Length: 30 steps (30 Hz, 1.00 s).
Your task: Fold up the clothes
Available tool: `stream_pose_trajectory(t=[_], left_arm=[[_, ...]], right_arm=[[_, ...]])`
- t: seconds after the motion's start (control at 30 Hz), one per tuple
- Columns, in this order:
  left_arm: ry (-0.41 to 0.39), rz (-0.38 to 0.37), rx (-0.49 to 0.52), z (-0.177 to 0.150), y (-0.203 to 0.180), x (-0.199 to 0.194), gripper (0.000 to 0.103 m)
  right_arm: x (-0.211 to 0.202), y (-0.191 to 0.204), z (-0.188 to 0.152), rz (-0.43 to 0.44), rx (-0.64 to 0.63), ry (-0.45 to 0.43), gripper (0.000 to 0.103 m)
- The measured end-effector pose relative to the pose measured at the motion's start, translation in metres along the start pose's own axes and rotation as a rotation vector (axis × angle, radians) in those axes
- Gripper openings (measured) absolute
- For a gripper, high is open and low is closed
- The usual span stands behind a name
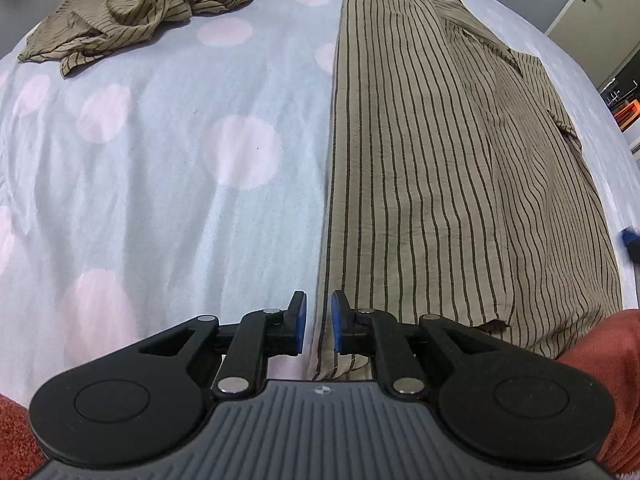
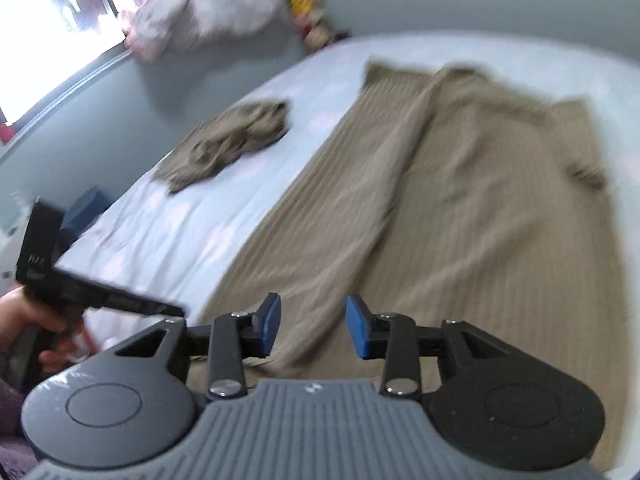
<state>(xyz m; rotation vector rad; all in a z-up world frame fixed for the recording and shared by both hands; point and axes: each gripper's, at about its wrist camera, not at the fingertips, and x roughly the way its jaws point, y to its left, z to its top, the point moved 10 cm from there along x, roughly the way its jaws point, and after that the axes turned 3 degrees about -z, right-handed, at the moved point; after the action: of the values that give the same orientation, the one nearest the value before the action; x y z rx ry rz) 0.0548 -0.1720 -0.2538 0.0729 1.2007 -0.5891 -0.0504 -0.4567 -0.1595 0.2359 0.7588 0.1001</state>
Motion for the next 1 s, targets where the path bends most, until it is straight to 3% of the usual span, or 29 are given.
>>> stream_pose_trajectory(t=[0.13,0.33,0.53,0.77,0.87,1.0], left_arm=[[-0.009,-0.012,0.000,0.005,-0.001,0.000,0.014],[-0.018,-0.032,-0.007,0.006,-0.003,-0.003,0.015],[-0.005,-0.023,0.002,0.006,-0.005,0.001,0.015],[0.007,-0.012,-0.015,0.006,-0.003,0.005,0.015],[0.007,-0.003,-0.016,0.006,-0.003,0.004,0.015],[-0.015,-0.002,0.009,0.011,-0.009,-0.003,0.015]], right_arm=[[-0.028,-0.069,0.004,-0.152,0.066,-0.008,0.053],[-0.039,-0.162,-0.032,-0.319,0.256,0.086,0.053],[-0.043,-0.207,-0.062,-0.367,0.385,0.124,0.053],[-0.027,-0.224,-0.089,-0.297,0.497,0.148,0.050],[-0.015,-0.223,-0.102,-0.279,0.516,0.173,0.044],[-0.008,-0.224,-0.107,-0.296,0.513,0.178,0.013]])
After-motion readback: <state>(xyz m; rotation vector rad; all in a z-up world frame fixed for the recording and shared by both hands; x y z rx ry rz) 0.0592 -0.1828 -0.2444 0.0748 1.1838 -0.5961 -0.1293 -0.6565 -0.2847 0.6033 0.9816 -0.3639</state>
